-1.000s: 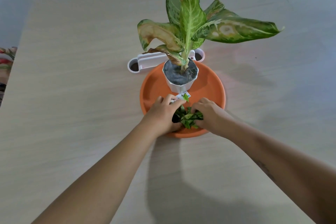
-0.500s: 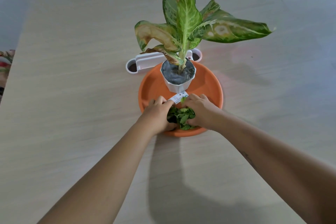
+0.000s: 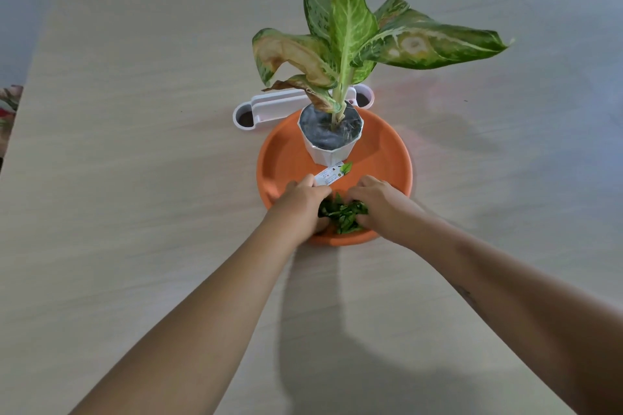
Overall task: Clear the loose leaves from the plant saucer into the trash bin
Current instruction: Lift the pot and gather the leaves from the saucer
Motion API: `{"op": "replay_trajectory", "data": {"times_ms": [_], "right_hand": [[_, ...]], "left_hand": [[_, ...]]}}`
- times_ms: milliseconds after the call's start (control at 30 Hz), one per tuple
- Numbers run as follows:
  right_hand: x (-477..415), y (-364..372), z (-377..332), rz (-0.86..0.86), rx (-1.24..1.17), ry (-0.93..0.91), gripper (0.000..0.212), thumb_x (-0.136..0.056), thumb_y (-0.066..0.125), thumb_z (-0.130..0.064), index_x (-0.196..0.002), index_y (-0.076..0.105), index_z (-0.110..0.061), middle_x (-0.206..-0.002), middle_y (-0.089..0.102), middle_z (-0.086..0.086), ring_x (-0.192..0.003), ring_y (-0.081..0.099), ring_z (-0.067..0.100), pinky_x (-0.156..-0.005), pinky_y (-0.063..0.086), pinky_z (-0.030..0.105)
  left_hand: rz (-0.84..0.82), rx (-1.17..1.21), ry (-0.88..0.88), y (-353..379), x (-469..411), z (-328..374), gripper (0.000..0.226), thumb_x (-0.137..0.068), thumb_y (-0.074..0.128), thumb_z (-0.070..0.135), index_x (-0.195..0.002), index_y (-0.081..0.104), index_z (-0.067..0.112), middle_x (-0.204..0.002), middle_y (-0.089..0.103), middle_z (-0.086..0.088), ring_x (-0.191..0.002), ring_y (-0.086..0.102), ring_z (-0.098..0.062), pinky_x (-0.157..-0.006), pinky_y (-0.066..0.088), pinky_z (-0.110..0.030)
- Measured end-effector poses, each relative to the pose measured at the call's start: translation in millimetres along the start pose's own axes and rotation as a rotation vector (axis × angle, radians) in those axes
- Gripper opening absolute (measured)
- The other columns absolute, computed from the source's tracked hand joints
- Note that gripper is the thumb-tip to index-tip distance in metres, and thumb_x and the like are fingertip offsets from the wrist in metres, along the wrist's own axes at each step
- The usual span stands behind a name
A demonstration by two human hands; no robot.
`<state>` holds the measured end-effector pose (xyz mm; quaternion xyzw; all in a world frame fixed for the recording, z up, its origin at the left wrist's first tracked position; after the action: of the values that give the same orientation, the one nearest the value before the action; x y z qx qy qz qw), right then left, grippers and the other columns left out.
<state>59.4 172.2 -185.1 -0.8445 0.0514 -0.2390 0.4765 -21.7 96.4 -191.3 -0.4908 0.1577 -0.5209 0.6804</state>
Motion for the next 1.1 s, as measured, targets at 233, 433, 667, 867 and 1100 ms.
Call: {"op": "replay_trajectory", "data": {"times_ms": [233,433,667,867,1100], "right_hand": [[5.2,-30.1,14.9,0.212,-0.288,0.177,0.018,-0.082,0.062,-0.005,-0.097,0.07,-0.012,-0.086,0.057,-0.004,-0.076,0.052,0.014,-0.058,0.036,0.017],[20.9,-38.1,27.7,0.275,-0.768,0.33,0.013,-0.081,0.066,-0.006,-0.082,0.069,-0.019,-0.071,0.063,0.0,-0.063,0.059,0.012,-0.052,0.049,0.016],[35.2,-24.7,27.2,0.243,-1.311,0.398,0.014,-0.085,0.066,-0.006,-0.099,0.066,-0.005,-0.091,0.07,0.011,-0.082,0.066,0.018,-0.082,0.055,0.033],[44.2,-24.0,19.7,0.22,-1.644,0.355,0.009,-0.09,0.06,-0.003,-0.098,0.062,-0.006,-0.095,0.071,0.011,-0.088,0.067,0.019,-0.086,0.056,0.031],[77.6,-47.3,32.8,0.333,-1.811,0.242,0.009,-0.091,0.056,0.002,-0.093,0.062,-0.005,-0.091,0.07,0.01,-0.082,0.067,0.016,-0.071,0.056,0.019]], "left_hand": [[0.121,0.24,-0.068,-22.1,-4.9,-8.3,0.016,-0.079,0.07,0.011,-0.095,0.07,0.014,-0.097,0.065,-0.001,-0.091,0.06,-0.021,-0.073,0.042,-0.028],[0.229,0.81,-0.357,-27.7,8.5,-36.6,0.011,-0.076,0.078,0.025,-0.08,0.068,0.024,-0.087,0.071,0.001,-0.082,0.07,-0.021,-0.079,0.059,-0.04],[0.211,1.279,-0.452,-15.8,21.3,-25.7,0.008,-0.081,0.075,0.012,-0.079,0.067,0.014,-0.088,0.072,-0.01,-0.08,0.072,-0.023,-0.083,0.059,-0.035],[0.195,1.501,-0.47,-15.1,25.8,-8.3,0.006,-0.084,0.07,0.005,-0.084,0.066,0.009,-0.082,0.07,-0.005,-0.071,0.066,-0.016,-0.069,0.059,-0.02],[0.127,1.569,-0.375,-4.5,24.6,42.4,0.006,-0.087,0.066,0.002,-0.087,0.066,0.008,-0.072,0.07,0.0,-0.057,0.065,-0.006,-0.056,0.053,-0.014]]}}
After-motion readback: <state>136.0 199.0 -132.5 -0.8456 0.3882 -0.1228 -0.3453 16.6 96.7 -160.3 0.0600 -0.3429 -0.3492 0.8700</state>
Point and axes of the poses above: each hand's wrist, its own x-axis away from the middle knuckle, its own y-axis out of the palm, z = x × y, the point moved 10 cm from there along -x, towards the middle knuckle
